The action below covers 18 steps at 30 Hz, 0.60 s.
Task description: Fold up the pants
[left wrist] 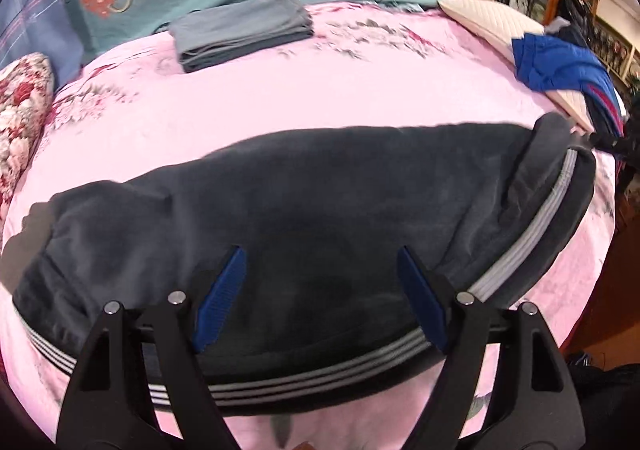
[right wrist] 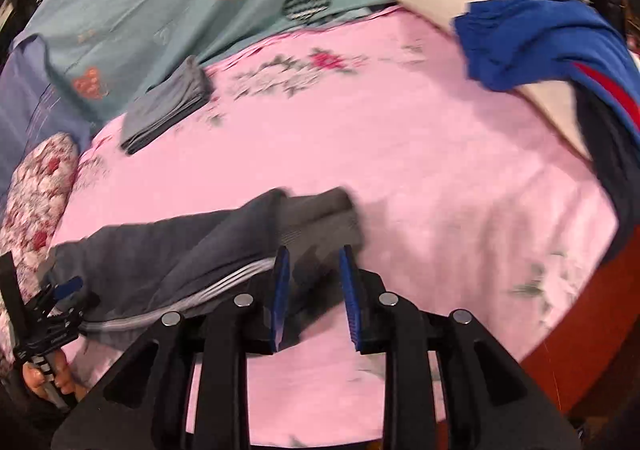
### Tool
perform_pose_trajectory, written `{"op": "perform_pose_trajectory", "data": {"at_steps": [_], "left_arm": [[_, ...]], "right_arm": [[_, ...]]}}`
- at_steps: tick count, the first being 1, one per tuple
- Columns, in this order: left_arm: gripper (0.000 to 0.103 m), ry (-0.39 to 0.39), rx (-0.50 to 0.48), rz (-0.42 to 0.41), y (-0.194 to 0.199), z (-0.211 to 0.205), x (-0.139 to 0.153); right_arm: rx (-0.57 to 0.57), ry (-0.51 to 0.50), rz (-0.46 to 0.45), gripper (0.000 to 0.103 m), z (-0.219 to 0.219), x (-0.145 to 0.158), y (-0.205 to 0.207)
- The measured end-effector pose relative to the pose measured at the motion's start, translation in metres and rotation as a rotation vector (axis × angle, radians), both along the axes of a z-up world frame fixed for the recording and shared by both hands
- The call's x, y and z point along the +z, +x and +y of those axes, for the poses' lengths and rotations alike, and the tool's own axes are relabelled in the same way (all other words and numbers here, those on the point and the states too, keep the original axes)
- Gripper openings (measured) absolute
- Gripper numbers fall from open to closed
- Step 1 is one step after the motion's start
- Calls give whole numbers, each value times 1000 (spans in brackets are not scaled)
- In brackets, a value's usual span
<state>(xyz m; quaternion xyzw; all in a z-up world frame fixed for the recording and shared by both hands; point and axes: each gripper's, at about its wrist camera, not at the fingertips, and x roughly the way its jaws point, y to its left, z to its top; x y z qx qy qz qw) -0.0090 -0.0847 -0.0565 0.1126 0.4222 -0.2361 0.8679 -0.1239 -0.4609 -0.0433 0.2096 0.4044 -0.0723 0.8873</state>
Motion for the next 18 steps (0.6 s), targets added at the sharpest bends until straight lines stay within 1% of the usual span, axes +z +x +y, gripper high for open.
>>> {"op": "perform_pose_trajectory", "data": {"at_steps": [1,2,4,7,8,9,11,12,14,15,16,17,18], "left_arm": [[79,8,-6,-1,1,-3,0],[79,19,-11,-4,1,-6,-1],[79,38,-15,-11,2,-11,-2],[79,51,-12,-3,2,-14,-7],[79,59,-9,3,4,-14,-9],[79,69,-3,12,5,-15,-14],[79,71,3,26,8,-15,-17],[79,68,4,26,9,-14,-17],[79,61,8,20,8,-12,-14],[79,54,9,19,8,-11,-13],[79,55,10,22,9,-11,-13],[79,56,8,24,9,-11,-13],[79,59,1,22,10,-12,-13]], "right_arm": [[-6,33,-22,47,-6,3,-4],[-14,43,-26,59,-9,5,-5],[0,32,-7,62,-13,6,-1],[54,58,28,62,-14,1,21],[78,59,47,62,-7,-1,32],[97,55,84,61,-3,-6,44],[124,64,158,16,2,-18,62],[132,69,162,14,1,-18,66],[143,46,47,11,0,10,55],[173,61,-19,11,1,28,43],[201,92,-55,11,2,39,32],[220,114,-73,10,2,44,24],[221,135,-51,10,1,38,19]]}}
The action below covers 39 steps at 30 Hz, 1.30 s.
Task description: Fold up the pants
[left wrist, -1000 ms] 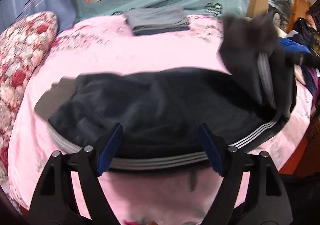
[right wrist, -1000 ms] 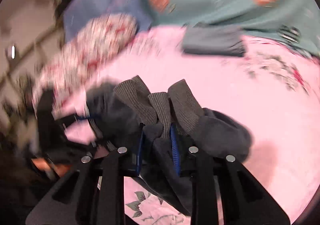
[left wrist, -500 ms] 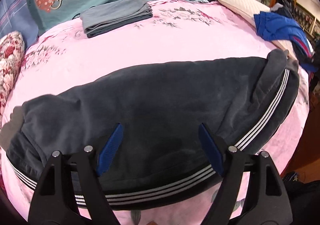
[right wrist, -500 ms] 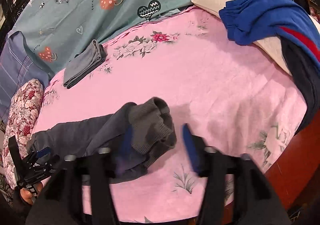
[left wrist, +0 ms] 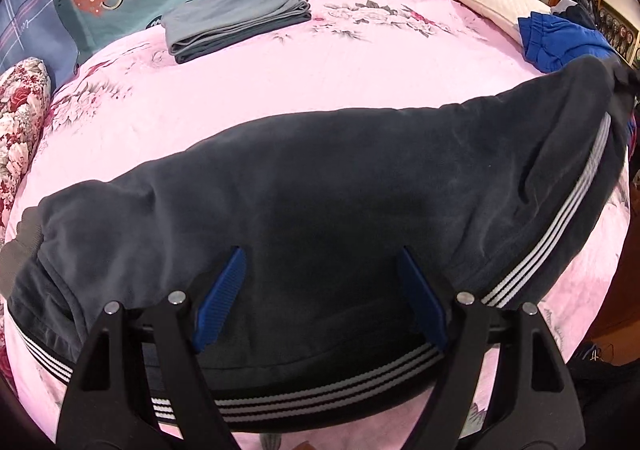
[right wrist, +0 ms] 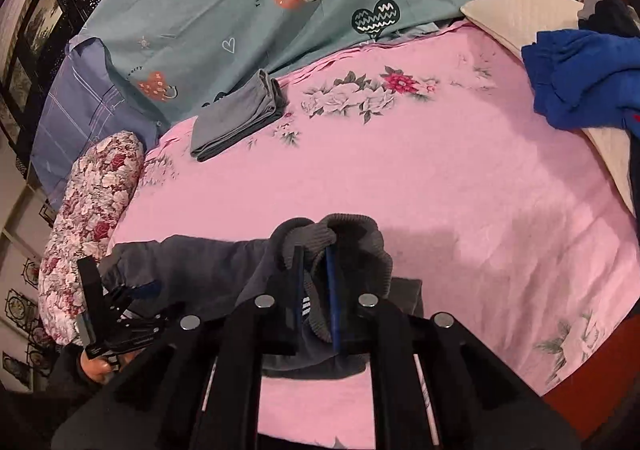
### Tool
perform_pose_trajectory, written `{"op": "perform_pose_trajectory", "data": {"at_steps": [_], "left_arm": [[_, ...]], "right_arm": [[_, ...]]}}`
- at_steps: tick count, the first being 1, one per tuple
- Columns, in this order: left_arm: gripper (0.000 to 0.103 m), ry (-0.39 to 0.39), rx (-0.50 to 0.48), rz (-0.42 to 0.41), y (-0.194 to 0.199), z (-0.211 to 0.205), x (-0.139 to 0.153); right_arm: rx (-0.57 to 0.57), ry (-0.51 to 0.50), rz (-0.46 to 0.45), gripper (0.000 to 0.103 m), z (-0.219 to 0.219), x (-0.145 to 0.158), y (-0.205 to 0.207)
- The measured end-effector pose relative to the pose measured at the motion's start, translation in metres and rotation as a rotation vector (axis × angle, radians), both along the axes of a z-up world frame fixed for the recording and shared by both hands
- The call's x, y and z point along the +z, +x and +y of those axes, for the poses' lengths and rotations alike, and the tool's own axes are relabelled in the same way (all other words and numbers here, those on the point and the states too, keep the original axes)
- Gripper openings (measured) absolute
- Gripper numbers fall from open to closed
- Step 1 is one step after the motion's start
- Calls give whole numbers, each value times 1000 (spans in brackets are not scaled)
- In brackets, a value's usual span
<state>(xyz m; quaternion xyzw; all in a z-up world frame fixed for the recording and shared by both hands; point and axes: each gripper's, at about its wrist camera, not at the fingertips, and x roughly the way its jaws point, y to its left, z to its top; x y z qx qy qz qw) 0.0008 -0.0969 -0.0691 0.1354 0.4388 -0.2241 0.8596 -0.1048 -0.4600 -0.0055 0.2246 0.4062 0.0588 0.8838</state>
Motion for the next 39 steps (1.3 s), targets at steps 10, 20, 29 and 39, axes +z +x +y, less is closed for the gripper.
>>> {"op": "perform_pose_trajectory", "data": {"at_steps": [10,20,29,39], "left_arm": [[81,27,-3,1,-2,-1,-4],[85,11,18,-6,-3,8,-11],[86,8,74,-28,-2,36,-14],[79,-17,-60,-202,-50,-3,41]], "right_arm": [[-159,-29,156,53,-40,-62,-13],[-233,331,167,54,-36,-112,-14],[-155,86,146,29,-18,-92,-12],[-186,85,96,66,-15,-62,-46]]}}
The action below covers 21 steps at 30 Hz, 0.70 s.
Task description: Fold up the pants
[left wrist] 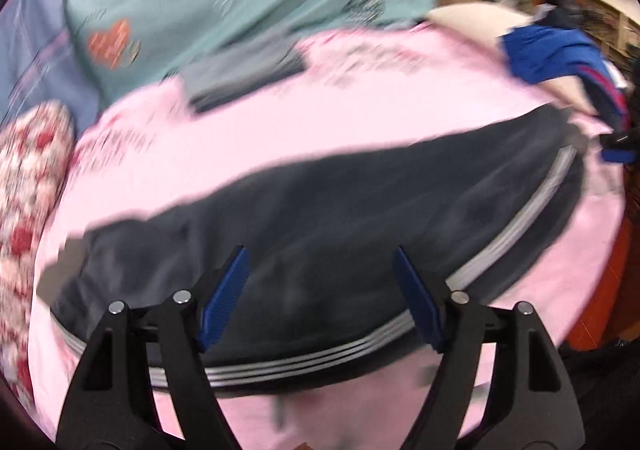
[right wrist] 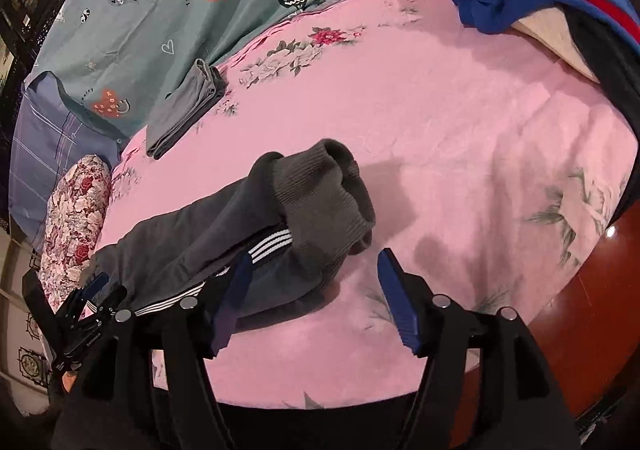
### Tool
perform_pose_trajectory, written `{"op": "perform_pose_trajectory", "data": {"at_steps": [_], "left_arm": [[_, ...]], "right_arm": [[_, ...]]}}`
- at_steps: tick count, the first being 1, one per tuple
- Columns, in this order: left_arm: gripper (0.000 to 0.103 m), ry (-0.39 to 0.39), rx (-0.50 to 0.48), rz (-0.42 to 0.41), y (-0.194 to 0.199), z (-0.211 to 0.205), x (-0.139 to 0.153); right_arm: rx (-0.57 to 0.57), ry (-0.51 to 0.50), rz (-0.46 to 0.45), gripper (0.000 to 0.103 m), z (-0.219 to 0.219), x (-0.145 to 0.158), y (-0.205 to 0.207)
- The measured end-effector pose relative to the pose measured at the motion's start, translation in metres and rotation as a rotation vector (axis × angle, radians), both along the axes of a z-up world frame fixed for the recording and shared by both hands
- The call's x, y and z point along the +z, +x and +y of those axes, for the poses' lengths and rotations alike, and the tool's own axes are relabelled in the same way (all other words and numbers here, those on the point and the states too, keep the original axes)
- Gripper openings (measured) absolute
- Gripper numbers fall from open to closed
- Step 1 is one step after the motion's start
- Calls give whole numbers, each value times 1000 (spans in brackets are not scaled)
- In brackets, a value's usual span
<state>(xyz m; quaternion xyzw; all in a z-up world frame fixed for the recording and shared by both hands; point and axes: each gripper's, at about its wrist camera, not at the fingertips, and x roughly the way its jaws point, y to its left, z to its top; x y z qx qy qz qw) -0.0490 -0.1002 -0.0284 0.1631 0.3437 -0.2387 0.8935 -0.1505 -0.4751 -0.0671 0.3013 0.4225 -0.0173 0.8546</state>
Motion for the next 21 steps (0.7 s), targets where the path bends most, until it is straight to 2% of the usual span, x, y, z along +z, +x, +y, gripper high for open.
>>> {"op": "perform_pose_trajectory", "data": {"at_steps": [3,6,7,8,9,11,14,16,19,21], "left_arm": [[83,21,-61,6,-4,-33,-5],[85,56,-49,112,13,-46,-36],[85,31,-41,150,18,-43,-42],[90,-5,-30,178,23,-37,-44],[91,-34,-15,215,29,-32,-46],[91,-47,-7,231,29,-31,-47],[91,-44,-6,216,25,-32,-47],[91,-58,-8,224,24,-28,-47],[89,-86,10,224,22,-15,-39],[89,-95,52,205,21,4,-31]], "right_arm": [[-11,60,41,66,5,-19,10],[-49,89,59,67,4,-39,23],[-48,127,37,65,3,-43,26],[-32,146,14,45,4,-45,30],[-13,166,-7,37,6,-46,33],[-23,195,-49,32,7,-42,32],[9,155,-183,30,22,-5,26],[107,93,-277,30,52,36,28],[291,-4,-335,30,115,80,44],[408,-53,-328,29,163,95,63]]}}
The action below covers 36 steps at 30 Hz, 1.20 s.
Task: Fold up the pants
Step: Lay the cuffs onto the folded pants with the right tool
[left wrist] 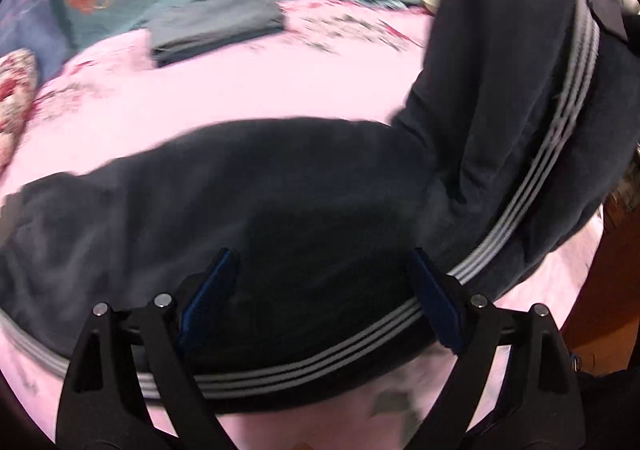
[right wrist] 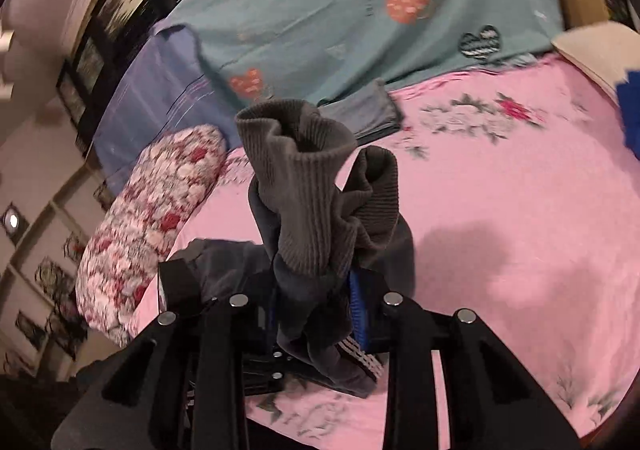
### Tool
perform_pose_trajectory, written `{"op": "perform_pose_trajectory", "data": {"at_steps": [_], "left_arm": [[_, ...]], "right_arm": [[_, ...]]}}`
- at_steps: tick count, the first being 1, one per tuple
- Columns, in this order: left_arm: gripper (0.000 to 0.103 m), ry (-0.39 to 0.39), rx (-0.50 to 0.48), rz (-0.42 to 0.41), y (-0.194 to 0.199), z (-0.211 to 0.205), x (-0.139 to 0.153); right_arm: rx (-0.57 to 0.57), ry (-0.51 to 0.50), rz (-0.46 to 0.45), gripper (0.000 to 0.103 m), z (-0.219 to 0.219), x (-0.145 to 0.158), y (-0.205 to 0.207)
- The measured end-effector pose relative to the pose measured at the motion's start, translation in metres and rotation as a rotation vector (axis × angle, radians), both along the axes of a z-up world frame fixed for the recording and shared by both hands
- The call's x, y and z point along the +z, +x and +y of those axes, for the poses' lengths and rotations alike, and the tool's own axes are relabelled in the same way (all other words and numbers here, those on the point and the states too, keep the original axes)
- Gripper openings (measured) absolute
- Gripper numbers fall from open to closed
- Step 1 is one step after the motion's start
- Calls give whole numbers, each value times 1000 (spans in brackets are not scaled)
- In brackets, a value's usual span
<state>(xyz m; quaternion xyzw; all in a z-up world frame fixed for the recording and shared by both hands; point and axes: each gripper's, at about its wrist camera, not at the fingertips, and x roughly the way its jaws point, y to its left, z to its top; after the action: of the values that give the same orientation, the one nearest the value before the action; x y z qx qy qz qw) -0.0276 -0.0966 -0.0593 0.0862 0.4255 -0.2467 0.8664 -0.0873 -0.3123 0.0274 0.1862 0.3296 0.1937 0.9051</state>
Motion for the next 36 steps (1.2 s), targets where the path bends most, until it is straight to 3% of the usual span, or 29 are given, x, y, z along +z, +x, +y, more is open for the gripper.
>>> {"op": "perform_pose_trajectory", "data": {"at_steps": [3,6,9,10,11,14,16,19,21,23,27,30,31,32,33,36], "left_arm": [[89,-22,104,-1,2,48,13],[88,-16,229,-4,2,102,20],[88,2,326,-7,1,146,22],[88,4,351,-10,-1,158,24],[88,3,364,-15,-1,165,25],[88,-27,363,-39,1,171,35],[88,-53,337,-71,5,161,46],[89,-50,316,-122,13,142,55],[89,-45,315,-124,22,134,53],[89,18,324,-116,28,127,42],[89,102,348,-30,37,134,9],[89,111,350,-43,32,135,2],[89,118,351,-50,31,134,2],[89,120,352,-48,32,134,1],[89,121,351,-45,33,133,-1],[89,121,350,-49,33,134,-1]], "right_arm": [[126,-120,49,29,76,-3,34],[220,-298,112,29,150,-35,65],[310,-441,189,44,199,-83,79],[326,-443,156,64,205,-84,76],[360,-397,130,70,205,-79,70],[413,-282,124,70,193,-64,64],[411,-290,107,70,183,-54,59],[411,-327,78,64,174,-42,45],[390,-376,48,55,170,-36,39],[354,-442,39,48,170,-36,40],[376,-490,68,48,178,-47,48],[421,-528,87,47,195,-60,55],[422,-548,83,44,201,-63,56],[423,-573,86,23,207,-68,59],[410,-587,105,19,209,-70,64],[357,-463,122,14,190,-58,74]]}}
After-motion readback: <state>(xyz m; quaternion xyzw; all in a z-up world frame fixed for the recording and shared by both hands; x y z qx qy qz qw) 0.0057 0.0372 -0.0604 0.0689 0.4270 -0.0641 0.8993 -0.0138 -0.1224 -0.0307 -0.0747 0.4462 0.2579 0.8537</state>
